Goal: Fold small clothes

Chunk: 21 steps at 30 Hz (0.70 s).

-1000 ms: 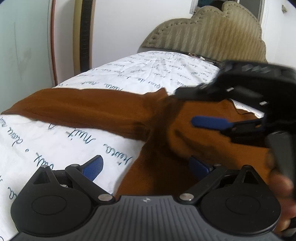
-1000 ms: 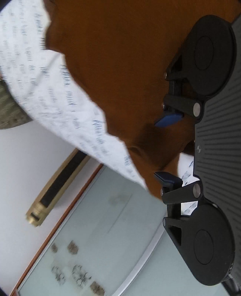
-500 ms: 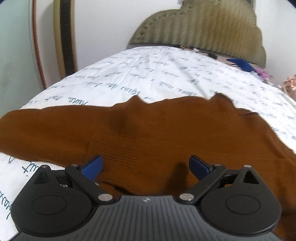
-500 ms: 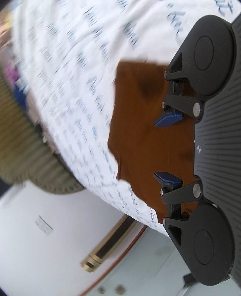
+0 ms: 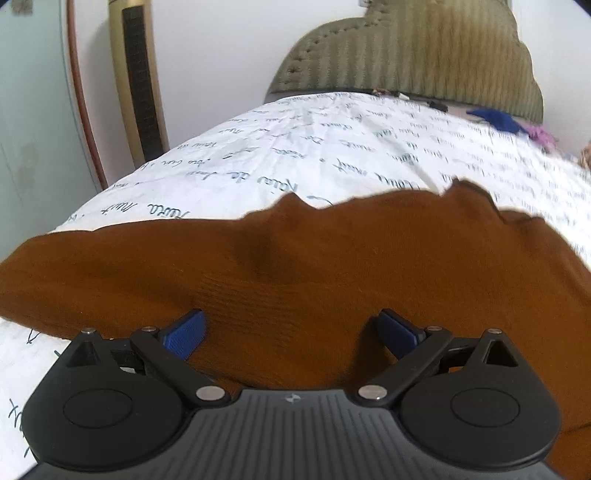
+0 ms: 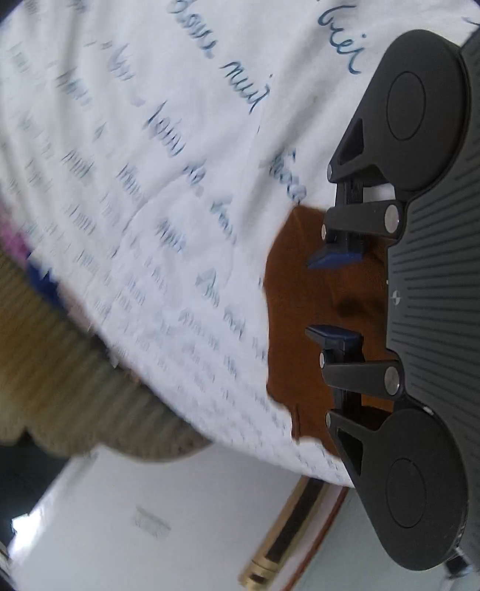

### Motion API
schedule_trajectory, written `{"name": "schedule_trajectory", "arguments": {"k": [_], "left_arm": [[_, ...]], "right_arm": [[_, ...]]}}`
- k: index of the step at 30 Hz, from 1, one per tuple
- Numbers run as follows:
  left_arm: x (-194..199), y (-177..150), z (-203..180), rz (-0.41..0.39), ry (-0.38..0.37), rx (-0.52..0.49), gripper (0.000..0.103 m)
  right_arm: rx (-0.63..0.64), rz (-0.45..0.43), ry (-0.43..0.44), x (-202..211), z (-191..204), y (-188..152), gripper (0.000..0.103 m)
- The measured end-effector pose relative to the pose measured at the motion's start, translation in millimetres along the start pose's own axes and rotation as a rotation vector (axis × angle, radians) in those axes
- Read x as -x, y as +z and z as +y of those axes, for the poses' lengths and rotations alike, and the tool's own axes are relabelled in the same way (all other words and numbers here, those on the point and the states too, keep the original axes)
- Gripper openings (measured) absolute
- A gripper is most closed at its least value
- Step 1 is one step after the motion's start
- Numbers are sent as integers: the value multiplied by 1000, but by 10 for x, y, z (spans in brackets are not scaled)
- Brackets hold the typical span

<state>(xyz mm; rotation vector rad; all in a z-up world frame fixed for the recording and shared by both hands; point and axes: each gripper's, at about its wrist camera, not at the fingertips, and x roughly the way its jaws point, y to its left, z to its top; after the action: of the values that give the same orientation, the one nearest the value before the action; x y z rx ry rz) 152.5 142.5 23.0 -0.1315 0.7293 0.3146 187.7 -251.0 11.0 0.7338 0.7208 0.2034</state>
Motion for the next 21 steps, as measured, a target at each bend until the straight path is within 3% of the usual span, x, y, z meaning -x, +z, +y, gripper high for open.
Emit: {"name": "schedule_trajectory", "arguments": {"k": [2,5,7,9,11,13,17,21], "left_arm": [[0,56,133,1,-16,31,100],[-14,114,368,7,-35,83,100],[-65,122,506,29,-31,117,100],[-85,92,596,28,-63,136,100],[-57,59,610,15,-73,110,100],[-3,46,636,0,-70,103,100],[182,-13,914,-30,-114,174,100],[386,-113,1416,-44,-66,298,100]], "right_arm": [[68,28,84,105,210,-109,39],[142,141,205,105,470,-396,41],[178,173,170,40,534,-558,41],[190,181,38,-82,437,-662,41],[134,150,54,-111,234,-678,24],[63,157,57,-92,124,-631,20],[122,136,58,-1,422,-701,50],[166,151,152,-29,811,-772,52]]}}
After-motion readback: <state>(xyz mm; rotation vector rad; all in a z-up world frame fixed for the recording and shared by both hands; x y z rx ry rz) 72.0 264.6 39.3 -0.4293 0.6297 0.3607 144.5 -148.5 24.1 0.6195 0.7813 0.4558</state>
